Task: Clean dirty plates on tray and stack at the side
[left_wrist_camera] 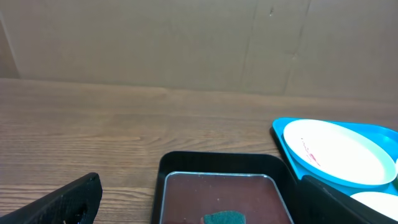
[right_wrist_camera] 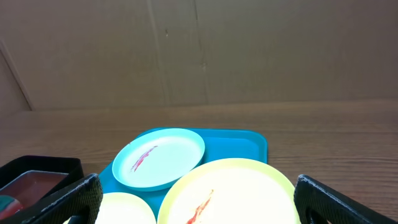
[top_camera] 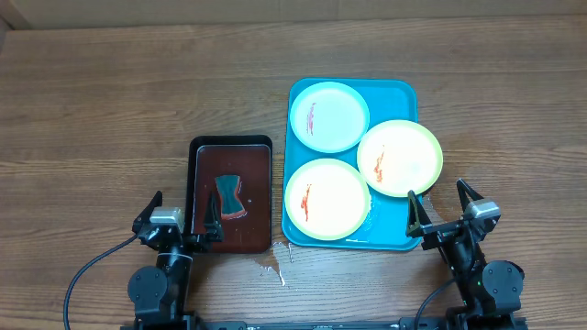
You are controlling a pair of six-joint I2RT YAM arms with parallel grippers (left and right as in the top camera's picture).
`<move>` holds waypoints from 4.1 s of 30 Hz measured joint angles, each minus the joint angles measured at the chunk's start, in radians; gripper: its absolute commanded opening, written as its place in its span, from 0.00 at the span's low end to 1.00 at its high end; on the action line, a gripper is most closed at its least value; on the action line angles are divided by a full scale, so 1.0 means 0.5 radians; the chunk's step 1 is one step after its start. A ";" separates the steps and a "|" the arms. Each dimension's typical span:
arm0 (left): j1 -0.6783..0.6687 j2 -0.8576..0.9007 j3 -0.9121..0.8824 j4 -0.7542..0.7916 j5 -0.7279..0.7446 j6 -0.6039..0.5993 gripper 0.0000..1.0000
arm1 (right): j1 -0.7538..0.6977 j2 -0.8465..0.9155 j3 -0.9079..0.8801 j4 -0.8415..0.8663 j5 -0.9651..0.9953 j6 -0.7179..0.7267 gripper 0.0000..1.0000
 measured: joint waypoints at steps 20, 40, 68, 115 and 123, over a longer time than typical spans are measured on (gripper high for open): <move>0.000 0.000 0.000 0.000 0.000 0.000 1.00 | 0.000 0.000 0.000 -0.001 -0.001 -0.001 1.00; 0.000 0.000 0.000 0.000 0.001 0.000 1.00 | 0.000 0.000 0.000 -0.001 0.000 0.000 1.00; 0.000 0.000 0.000 0.072 0.051 -0.103 1.00 | 0.000 0.000 0.000 0.140 -0.084 0.037 1.00; -0.158 2.900 2.169 -1.989 0.159 -0.280 0.66 | 0.327 2.525 2.447 -2.110 -0.558 0.167 1.00; -0.355 3.317 2.153 -1.799 -0.085 -0.466 0.52 | 0.407 2.666 2.447 -2.226 -0.436 0.312 0.93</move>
